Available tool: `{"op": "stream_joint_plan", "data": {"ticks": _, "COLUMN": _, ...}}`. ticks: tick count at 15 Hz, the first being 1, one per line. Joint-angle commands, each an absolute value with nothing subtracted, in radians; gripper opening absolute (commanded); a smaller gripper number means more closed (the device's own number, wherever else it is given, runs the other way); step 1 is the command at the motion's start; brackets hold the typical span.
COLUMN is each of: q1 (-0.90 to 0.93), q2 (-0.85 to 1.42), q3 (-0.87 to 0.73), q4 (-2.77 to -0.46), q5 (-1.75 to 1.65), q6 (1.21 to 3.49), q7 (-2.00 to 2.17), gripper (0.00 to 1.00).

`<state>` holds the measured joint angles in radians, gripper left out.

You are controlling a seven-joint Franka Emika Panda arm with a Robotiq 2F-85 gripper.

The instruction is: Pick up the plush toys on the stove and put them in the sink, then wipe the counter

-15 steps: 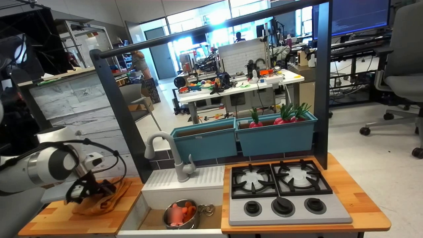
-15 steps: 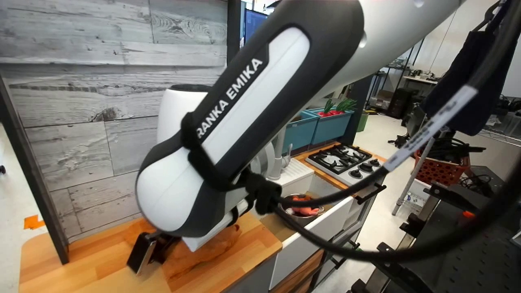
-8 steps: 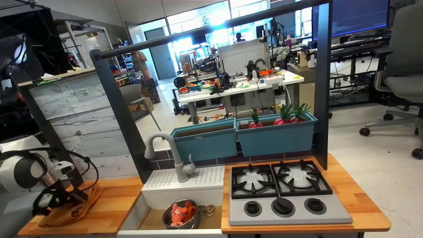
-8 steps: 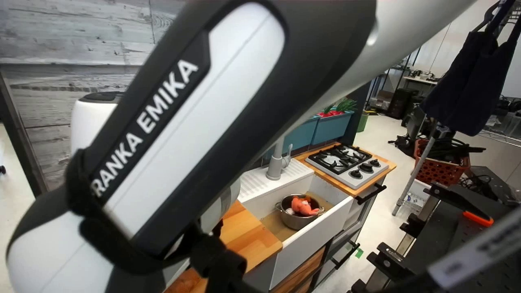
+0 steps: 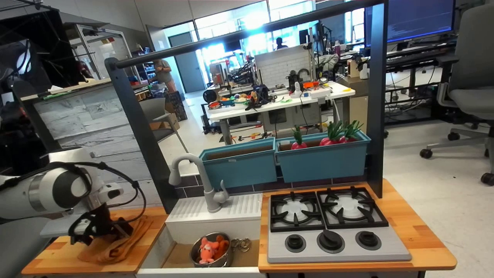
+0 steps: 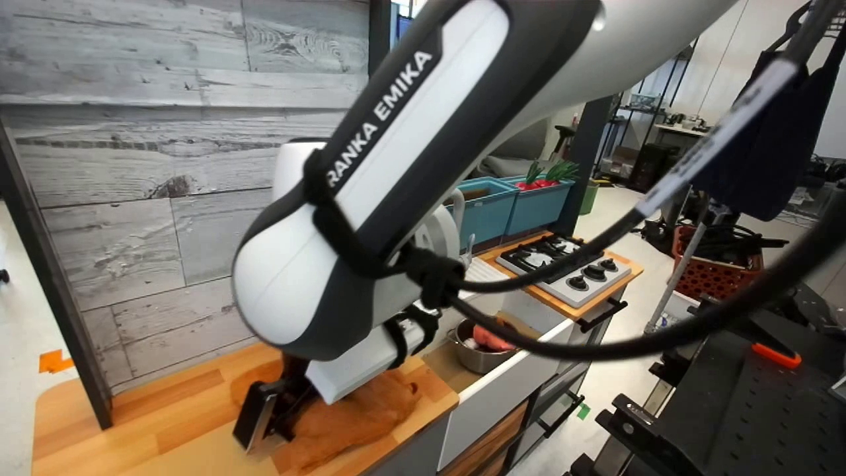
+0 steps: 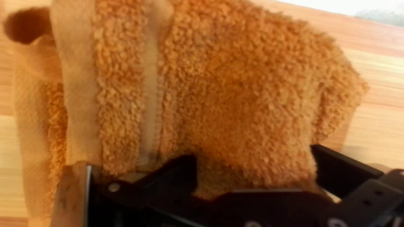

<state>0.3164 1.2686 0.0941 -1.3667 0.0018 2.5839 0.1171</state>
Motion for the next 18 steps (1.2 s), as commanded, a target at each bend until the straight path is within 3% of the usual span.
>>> {"op": "stream_joint_plan", "data": {"ticks": 1, "q1": 0.249, "q2": 1.249, "q3": 0.100, "q4": -1.457, "q5": 0.026, "q6": 2.585, "q7": 0.114, "gripper": 1.00}}
{"op": "stream_joint_plan", "data": {"ticks": 9, "q1": 0.286, "q2": 0.988, "q3": 0.134, "q4": -1.720, "q5": -0.042, "q6": 2.737, "q7": 0.034, "gripper": 1.00}}
{"op": "stream_joint_plan", "data": {"ticks": 18, "q1": 0.477, "q2": 0.523, "q3": -0.009, "q4": -2.124, "q5": -0.137, "q6": 2.874, "q7": 0.208, "gripper": 1.00}}
